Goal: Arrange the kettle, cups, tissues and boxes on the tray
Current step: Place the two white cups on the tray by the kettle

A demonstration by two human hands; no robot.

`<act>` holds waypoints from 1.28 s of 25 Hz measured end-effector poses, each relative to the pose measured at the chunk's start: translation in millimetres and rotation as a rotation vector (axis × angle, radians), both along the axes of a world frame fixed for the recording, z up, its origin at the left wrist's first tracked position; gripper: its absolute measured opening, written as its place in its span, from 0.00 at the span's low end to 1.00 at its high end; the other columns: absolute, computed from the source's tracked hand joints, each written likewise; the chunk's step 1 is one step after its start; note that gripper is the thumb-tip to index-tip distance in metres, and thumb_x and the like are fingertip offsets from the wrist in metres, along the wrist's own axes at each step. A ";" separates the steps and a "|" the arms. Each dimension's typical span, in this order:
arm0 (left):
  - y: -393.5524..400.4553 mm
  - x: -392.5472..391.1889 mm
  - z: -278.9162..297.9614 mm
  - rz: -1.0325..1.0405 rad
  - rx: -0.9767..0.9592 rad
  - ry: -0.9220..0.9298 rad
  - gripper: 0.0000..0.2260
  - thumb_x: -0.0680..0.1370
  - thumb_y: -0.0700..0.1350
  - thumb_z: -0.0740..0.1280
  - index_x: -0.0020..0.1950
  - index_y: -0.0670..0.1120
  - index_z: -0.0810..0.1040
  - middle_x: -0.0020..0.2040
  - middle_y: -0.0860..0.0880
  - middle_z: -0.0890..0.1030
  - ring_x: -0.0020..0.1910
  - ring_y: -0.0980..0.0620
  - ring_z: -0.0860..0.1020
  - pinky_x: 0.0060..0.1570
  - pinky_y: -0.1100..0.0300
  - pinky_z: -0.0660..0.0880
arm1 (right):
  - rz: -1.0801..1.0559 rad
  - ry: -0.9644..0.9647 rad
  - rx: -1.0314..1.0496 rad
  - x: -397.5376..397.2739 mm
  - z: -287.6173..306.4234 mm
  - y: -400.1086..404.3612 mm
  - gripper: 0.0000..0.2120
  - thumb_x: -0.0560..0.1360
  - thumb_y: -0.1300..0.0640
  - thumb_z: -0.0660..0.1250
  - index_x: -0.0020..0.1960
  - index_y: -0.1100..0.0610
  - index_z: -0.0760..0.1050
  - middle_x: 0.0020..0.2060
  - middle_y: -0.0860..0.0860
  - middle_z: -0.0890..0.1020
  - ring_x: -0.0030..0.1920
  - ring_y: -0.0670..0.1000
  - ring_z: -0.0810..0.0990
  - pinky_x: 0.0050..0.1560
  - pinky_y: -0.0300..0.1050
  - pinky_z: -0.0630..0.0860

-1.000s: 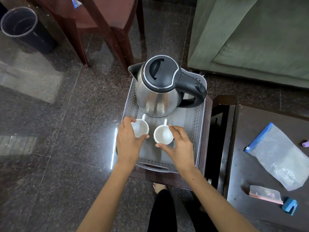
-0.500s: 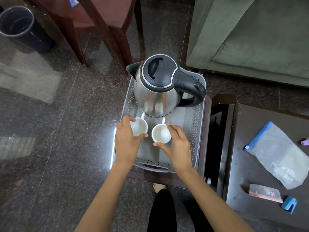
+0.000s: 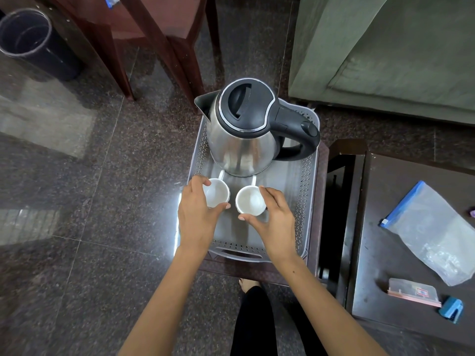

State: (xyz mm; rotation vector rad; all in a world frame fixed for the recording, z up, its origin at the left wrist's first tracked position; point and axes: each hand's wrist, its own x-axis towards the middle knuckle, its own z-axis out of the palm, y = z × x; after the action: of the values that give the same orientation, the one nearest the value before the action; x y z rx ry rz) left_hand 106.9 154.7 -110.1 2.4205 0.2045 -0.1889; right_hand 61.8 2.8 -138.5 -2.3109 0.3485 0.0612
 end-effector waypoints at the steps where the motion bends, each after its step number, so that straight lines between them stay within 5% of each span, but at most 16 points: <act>1: 0.1 -0.1 -0.3 -0.003 0.004 -0.002 0.26 0.64 0.47 0.79 0.54 0.47 0.69 0.55 0.50 0.76 0.53 0.49 0.72 0.40 0.65 0.59 | 0.000 0.000 0.004 0.4 -0.3 -0.2 0.35 0.63 0.45 0.77 0.65 0.57 0.73 0.60 0.51 0.76 0.57 0.52 0.77 0.55 0.50 0.77; 23: 2.2 -1.3 1.2 -0.067 0.075 -0.041 0.23 0.64 0.46 0.79 0.53 0.45 0.74 0.59 0.49 0.76 0.57 0.48 0.73 0.47 0.60 0.67 | 0.002 0.021 0.020 1.8 7.0 -2.2 0.39 0.62 0.44 0.77 0.67 0.58 0.70 0.62 0.52 0.75 0.60 0.53 0.75 0.58 0.47 0.74; 29: -15.0 -22.0 22.7 -0.089 0.046 -0.137 0.17 0.70 0.44 0.75 0.55 0.46 0.75 0.59 0.50 0.77 0.57 0.50 0.73 0.49 0.67 0.65 | -0.078 -0.091 0.026 -11.3 24.3 -12.3 0.26 0.70 0.47 0.72 0.63 0.58 0.74 0.59 0.52 0.78 0.58 0.50 0.77 0.56 0.37 0.70; 32: -42.6 -38.8 31.8 -0.153 0.009 -0.156 0.14 0.72 0.43 0.73 0.55 0.45 0.76 0.58 0.50 0.78 0.57 0.50 0.73 0.52 0.64 0.68 | -0.124 -0.133 0.050 -24.7 31.3 -32.8 0.20 0.73 0.49 0.70 0.61 0.59 0.76 0.57 0.52 0.79 0.56 0.49 0.79 0.55 0.40 0.75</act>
State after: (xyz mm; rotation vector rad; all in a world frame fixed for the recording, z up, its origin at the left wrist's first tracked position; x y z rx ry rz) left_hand 68.1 112.1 -78.3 2.4468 -0.0510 -0.0672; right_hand 37.1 -30.0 -107.2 -2.2260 0.4161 -0.1428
